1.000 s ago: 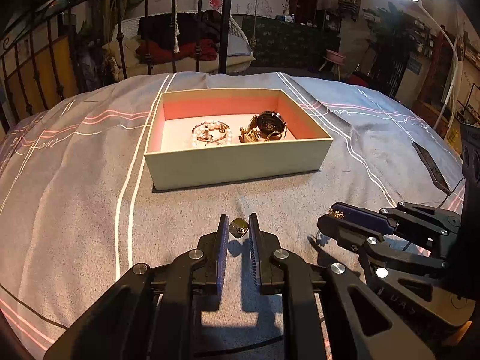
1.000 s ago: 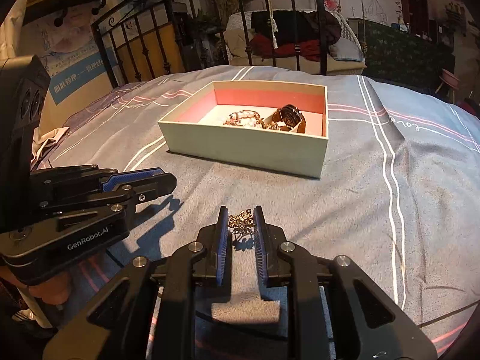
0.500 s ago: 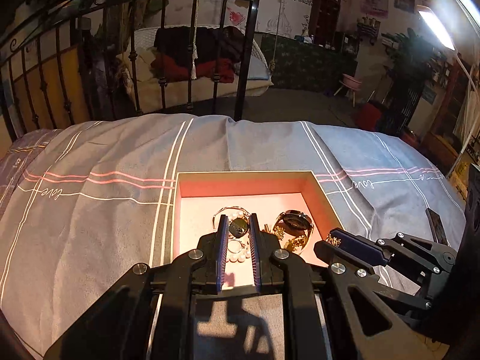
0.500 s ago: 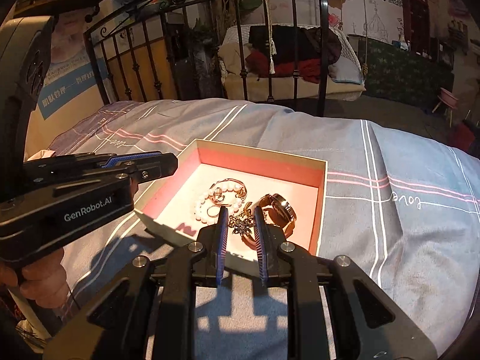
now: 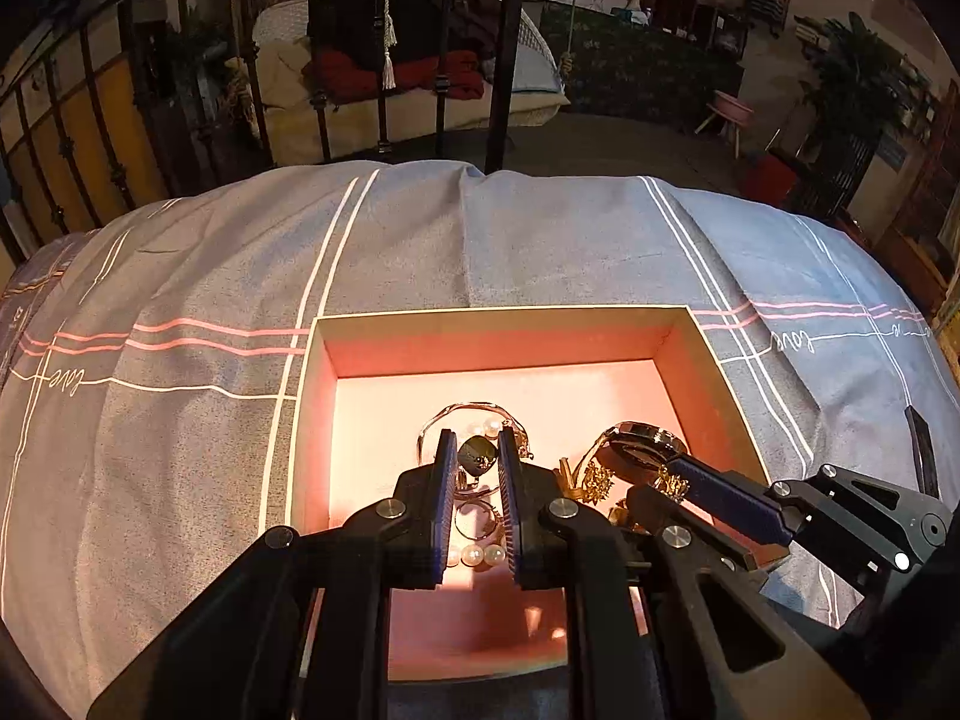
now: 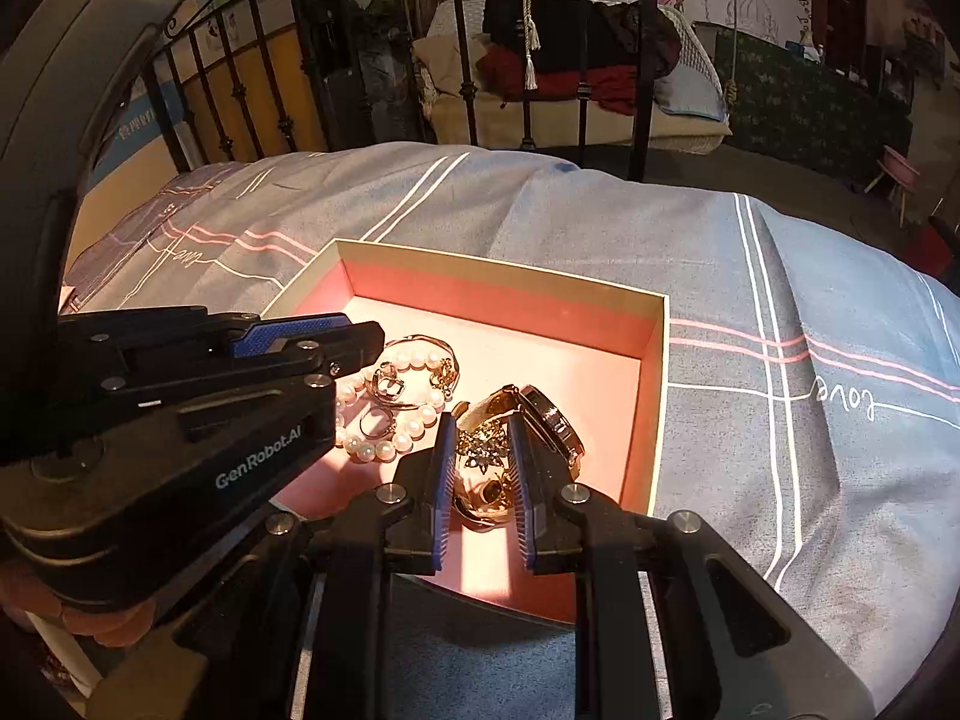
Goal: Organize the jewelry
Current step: 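Carry the square earring with the left tool into the box while the right tool carries the flower earring, then open both tools inside the box to release the earrings, then withdraw both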
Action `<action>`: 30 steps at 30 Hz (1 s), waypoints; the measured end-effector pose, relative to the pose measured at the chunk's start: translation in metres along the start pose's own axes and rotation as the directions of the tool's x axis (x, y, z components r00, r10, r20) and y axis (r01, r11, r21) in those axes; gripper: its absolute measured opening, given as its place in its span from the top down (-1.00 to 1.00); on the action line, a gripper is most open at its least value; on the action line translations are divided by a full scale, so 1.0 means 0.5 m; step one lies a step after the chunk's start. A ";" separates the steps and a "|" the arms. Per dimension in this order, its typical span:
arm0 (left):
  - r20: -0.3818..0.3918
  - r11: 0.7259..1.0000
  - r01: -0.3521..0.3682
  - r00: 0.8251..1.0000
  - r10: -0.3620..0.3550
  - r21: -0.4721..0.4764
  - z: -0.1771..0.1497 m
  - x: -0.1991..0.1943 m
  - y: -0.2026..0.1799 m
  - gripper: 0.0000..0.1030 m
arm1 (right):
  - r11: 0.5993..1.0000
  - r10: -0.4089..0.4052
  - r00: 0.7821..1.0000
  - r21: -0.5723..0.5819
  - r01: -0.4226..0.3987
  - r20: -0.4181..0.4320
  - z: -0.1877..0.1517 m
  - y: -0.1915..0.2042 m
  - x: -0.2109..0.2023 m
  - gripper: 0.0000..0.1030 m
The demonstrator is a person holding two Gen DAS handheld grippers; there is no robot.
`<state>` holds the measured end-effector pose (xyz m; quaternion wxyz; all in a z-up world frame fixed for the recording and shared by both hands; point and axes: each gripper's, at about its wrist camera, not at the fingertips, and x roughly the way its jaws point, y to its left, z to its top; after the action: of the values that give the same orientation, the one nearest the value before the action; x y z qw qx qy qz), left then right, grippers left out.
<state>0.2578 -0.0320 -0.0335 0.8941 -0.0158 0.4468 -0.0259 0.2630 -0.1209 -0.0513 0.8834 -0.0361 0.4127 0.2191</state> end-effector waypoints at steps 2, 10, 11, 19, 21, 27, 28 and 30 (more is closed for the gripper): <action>-0.018 1.000 -0.002 1.000 0.003 0.009 -0.002 0.014 -0.004 0.74 | 1.000 -0.002 1.000 -0.004 0.002 -0.006 -0.004 0.002 0.006 0.65; -0.049 1.000 -0.002 0.999 0.002 0.010 -0.005 0.042 -0.003 0.74 | 1.000 -0.006 1.000 -0.016 0.005 -0.018 0.000 0.005 0.021 0.65; -0.049 1.000 -0.004 0.999 0.004 0.015 -0.004 0.042 -0.004 0.74 | 1.000 -0.007 1.000 -0.020 0.007 -0.020 -0.001 0.005 0.023 0.65; -0.045 1.000 -0.005 0.999 0.006 0.024 -0.001 0.046 -0.013 0.73 | 1.000 -0.009 0.999 -0.026 0.008 -0.032 -0.008 0.006 0.032 0.64; -0.040 1.000 -0.011 0.999 0.012 0.025 -0.001 0.044 -0.014 0.64 | 1.000 -0.007 0.999 -0.024 0.006 -0.032 -0.008 0.006 0.029 0.64; -0.018 1.000 -0.020 1.000 0.020 0.020 0.000 0.026 -0.015 0.25 | 1.000 -0.005 1.000 -0.018 0.005 -0.011 -0.009 0.009 0.016 0.38; -0.012 1.000 -0.019 1.000 0.019 0.021 0.001 0.020 -0.015 0.21 | 1.000 -0.011 1.000 -0.021 0.010 -0.003 -0.011 0.010 0.010 0.23; 0.001 0.999 -0.024 1.000 0.024 0.025 0.000 0.005 -0.015 0.05 | 0.999 -0.017 1.000 -0.027 0.018 0.024 -0.015 0.016 -0.005 -0.28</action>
<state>0.2591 -0.0399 -0.0352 0.8947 0.0009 0.4462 -0.0206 0.2526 -0.1164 -0.0534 0.8896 -0.0490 0.3988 0.2173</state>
